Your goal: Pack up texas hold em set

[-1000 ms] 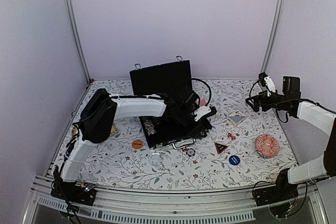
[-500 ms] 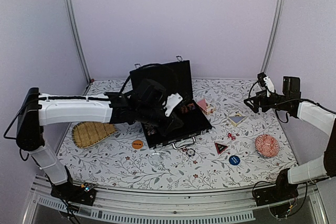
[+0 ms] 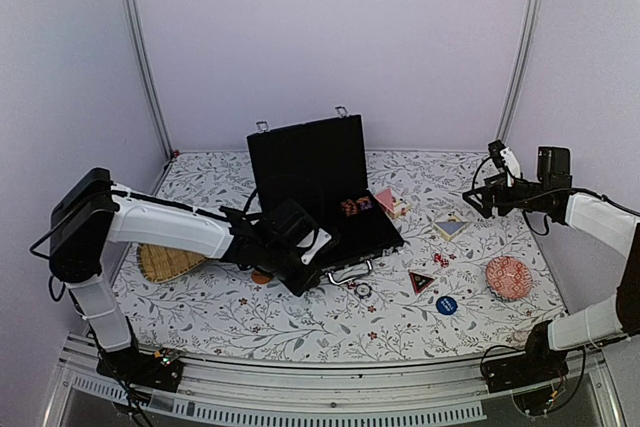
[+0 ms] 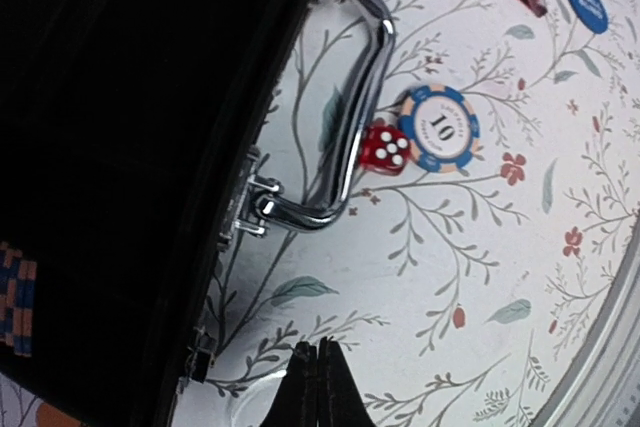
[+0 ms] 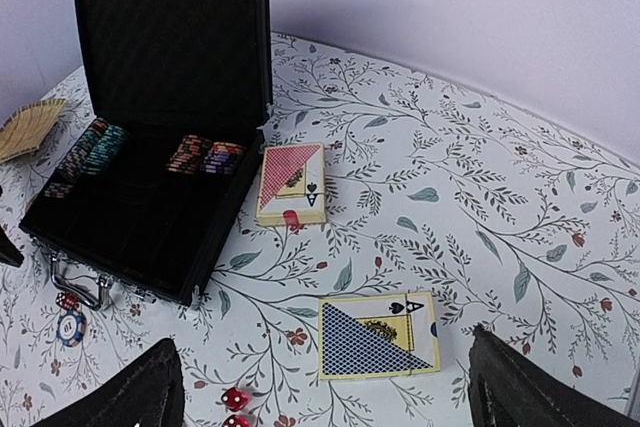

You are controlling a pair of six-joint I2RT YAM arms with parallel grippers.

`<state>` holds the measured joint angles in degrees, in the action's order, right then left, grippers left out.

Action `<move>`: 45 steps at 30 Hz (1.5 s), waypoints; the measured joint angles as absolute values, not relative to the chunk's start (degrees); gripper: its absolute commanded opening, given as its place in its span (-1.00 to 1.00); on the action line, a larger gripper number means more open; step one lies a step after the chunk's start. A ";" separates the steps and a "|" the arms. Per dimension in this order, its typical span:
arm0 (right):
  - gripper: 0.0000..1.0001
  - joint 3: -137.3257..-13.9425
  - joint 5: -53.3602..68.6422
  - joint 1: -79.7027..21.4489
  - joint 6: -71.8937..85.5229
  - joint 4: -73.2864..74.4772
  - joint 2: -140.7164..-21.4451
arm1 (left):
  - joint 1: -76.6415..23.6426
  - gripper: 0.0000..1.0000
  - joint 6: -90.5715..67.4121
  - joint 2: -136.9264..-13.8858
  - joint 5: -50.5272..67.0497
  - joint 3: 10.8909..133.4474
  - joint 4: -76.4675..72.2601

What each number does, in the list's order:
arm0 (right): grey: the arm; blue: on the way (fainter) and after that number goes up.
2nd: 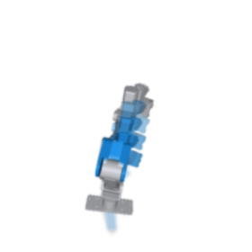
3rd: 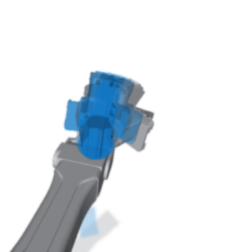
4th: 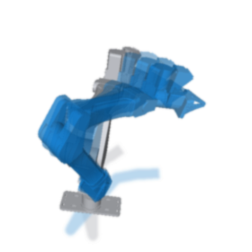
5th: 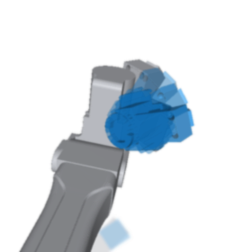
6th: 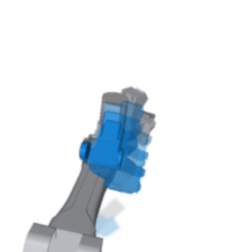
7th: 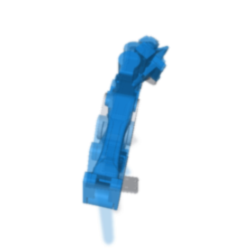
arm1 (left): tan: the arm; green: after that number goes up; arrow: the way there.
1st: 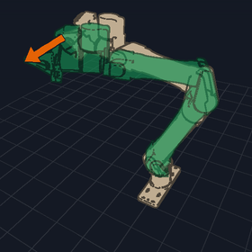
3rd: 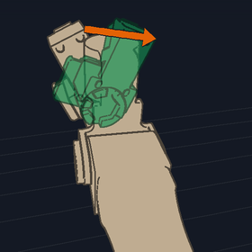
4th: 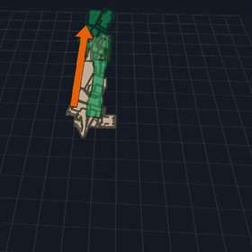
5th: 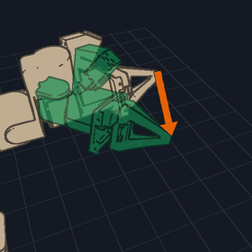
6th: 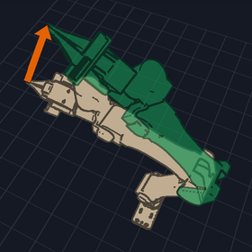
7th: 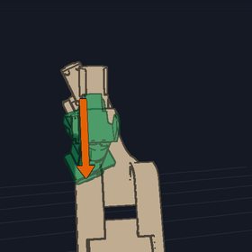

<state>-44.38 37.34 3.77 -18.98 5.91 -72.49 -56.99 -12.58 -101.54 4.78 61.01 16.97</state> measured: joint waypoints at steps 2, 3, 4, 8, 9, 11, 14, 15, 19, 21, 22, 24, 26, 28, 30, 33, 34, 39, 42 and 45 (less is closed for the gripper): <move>0.98 -44.38 37.32 3.77 -19.11 6.17 -72.51 | -56.62 -1.00 -13.56 -103.50 2.63 61.95 17.39; 0.98 -44.38 37.30 3.77 -19.16 6.15 -72.51 | -56.36 -1.00 -13.82 -104.53 1.67 62.50 17.67; 0.98 -44.38 37.28 3.77 -19.20 6.17 -72.51 | -56.05 -1.00 -14.28 -105.58 0.43 63.05 17.93; 0.98 -44.38 37.21 3.77 -19.44 6.22 -72.51 | -54.85 -1.00 -15.31 -106.52 -1.85 63.79 18.50; 0.98 -44.38 37.21 3.77 -19.53 6.22 -72.51 | -54.70 -1.00 -15.53 -106.52 -2.31 63.96 18.52; 0.98 -44.38 37.21 3.77 -19.59 6.24 -72.51 | -54.22 -1.00 -15.99 -106.52 -2.81 64.29 18.50; 0.98 -44.38 37.23 3.77 -19.86 6.31 -72.51 | -53.15 -1.00 -16.12 -106.52 -2.81 64.34 18.76; 0.99 -44.38 37.23 3.77 -20.01 6.35 -72.55 | -52.82 -1.00 -16.05 -106.52 -2.72 64.34 18.79; 0.98 -44.38 37.36 3.77 -20.56 6.66 -73.12 | -51.92 -1.00 -15.55 -106.52 -1.48 64.34 18.76; 0.98 -44.53 37.41 3.77 -20.97 8.10 -73.38 | -52.36 -1.00 -14.70 -106.34 -0.40 64.36 18.70; 0.98 -44.97 37.43 3.73 -21.37 9.52 -73.58 | -52.62 -0.94 -14.33 -106.00 -0.03 64.36 18.74; 0.98 -47.16 37.06 3.27 -22.37 13.32 -74.65 | -53.54 -0.69 -13.50 -104.49 1.04 64.40 19.18; 0.98 -49.45 36.25 1.65 -23.59 16.49 -75.72 | -55.13 -0.32 -13.10 -102.02 2.07 64.82 20.14; 0.87 -52.40 34.39 -1.30 -25.45 20.34 -77.08 | -56.49 -0.06 -13.15 -99.33 2.79 65.25 20.84; 0.73 -54.96 32.14 -4.97 -27.11 23.57 -78.52 | -57.45 0.09 -14.31 -96.31 2.85 65.49 21.02; 0.58 -57.76 29.67 -9.06 -28.91 27.55 -81.41 | -57.76 0.12 -15.57 -93.71 2.17 65.78 20.99; 0.53 -58.54 28.88 -10.09 -29.39 28.71 -82.67 | -57.76 0.12 -16.05 -93.62 1.91 66.11 21.10; 0.15 -62.37 23.27 -14.41 -30.26 33.61 -90.50 | -57.67 0.09 -18.11 -96.44 0.12 68.53 21.76; 0.10 -64.38 20.05 -16.36 -30.65 35.86 -95.83 | -57.30 0.08 -19.42 -98.21 -0.47 68.84 21.74; 0.10 -64.99 18.44 -17.39 -30.70 37.39 -100.05 | -56.05 0.07 -20.93 -99.07 -0.43 68.84 21.56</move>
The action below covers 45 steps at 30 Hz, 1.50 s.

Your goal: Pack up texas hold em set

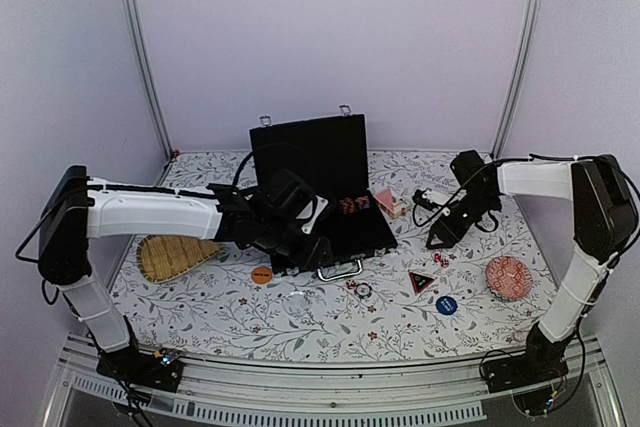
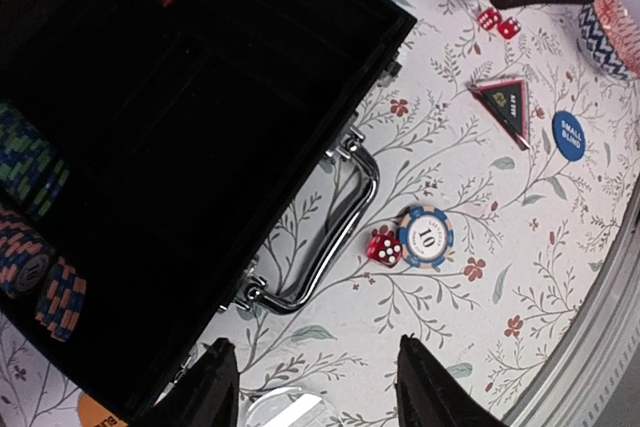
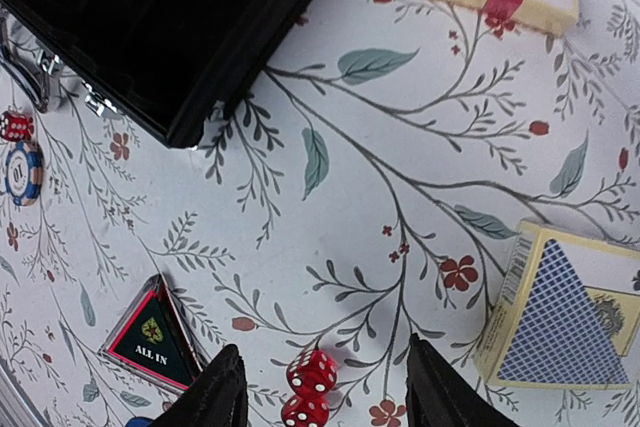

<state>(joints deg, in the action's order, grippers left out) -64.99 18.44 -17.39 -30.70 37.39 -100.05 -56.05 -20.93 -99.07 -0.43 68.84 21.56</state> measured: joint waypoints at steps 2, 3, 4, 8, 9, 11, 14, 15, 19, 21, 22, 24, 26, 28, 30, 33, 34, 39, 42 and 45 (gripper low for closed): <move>0.10 -64.99 17.61 -17.82 -30.68 38.41 -101.38 | -54.72 0.06 -21.78 -99.15 -0.01 68.73 20.99; 0.09 -64.99 17.12 -18.06 -30.68 38.81 -101.78 | -54.24 0.06 -22.06 -99.15 0.12 68.73 20.67; 0.08 -64.99 16.71 -18.33 -30.70 39.11 -102.08 | -53.74 0.06 -22.41 -99.15 0.34 68.73 20.27; 0.00 -64.99 15.18 -19.42 -30.94 39.68 -102.67 | -52.90 0.05 -22.90 -99.39 0.84 68.62 19.22; -0.01 -64.99 14.92 -19.64 -30.94 39.68 -102.78 | -52.84 0.05 -23.00 -99.59 0.91 68.62 19.05; -0.05 -64.99 14.24 -19.99 -30.89 39.68 -103.18 | -52.84 0.04 -23.09 -100.25 1.15 68.62 18.76; -0.07 -64.99 13.52 -20.27 -30.87 39.81 -103.83 | -52.80 0.04 -23.24 -100.99 1.50 68.62 18.70; -0.07 -64.99 13.30 -20.32 -30.87 39.94 -104.03 | -52.80 0.04 -23.27 -101.14 1.61 68.60 18.70; -0.10 -64.97 12.21 -20.62 -30.85 40.82 -104.20 | -52.80 0.04 -23.29 -101.21 1.89 68.42 18.68; -0.18 -64.93 11.73 -20.91 -30.87 41.10 -104.20 | -52.80 0.04 -23.29 -101.21 1.91 68.36 18.65; -0.22 -64.86 11.35 -21.02 -30.87 41.19 -104.20 | -52.80 0.04 -23.29 -101.21 1.91 68.31 18.63; -0.32 -64.82 10.94 -21.12 -30.89 41.39 -104.20 | -52.80 0.04 -23.29 -101.21 1.93 68.10 18.59; -0.36 -64.82 10.72 -21.12 -30.87 41.58 -104.20 | -52.80 0.04 -23.27 -101.23 1.96 67.96 18.59; -0.40 -64.82 10.55 -21.12 -30.74 41.65 -104.22 | -52.80 0.04 -23.27 -101.23 1.98 67.85 18.57; -0.44 -64.82 10.46 -21.12 -30.68 41.76 -104.22 | -52.80 0.04 -23.29 -101.23 2.00 67.68 18.41; -0.41 -64.82 10.28 -21.12 -30.68 42.11 -104.22 | -52.80 0.04 -23.27 -101.23 2.02 67.40 18.22; -0.36 -64.82 10.22 -21.12 -30.65 42.24 -104.22 | -52.80 0.04 -23.29 -101.23 2.02 67.33 18.13; -0.41 -64.79 9.74 -21.28 -30.70 42.72 -104.22 | -52.80 0.04 -23.29 -101.23 2.04 66.76 17.58; -0.54 -64.75 9.50 -21.39 -30.74 42.96 -104.22 | -52.80 0.04 -23.24 -101.23 2.02 66.59 17.43; -0.60 -64.75 9.47 -21.39 -30.72 43.16 -104.22 | -52.80 0.04 -23.22 -101.23 2.04 66.59 17.26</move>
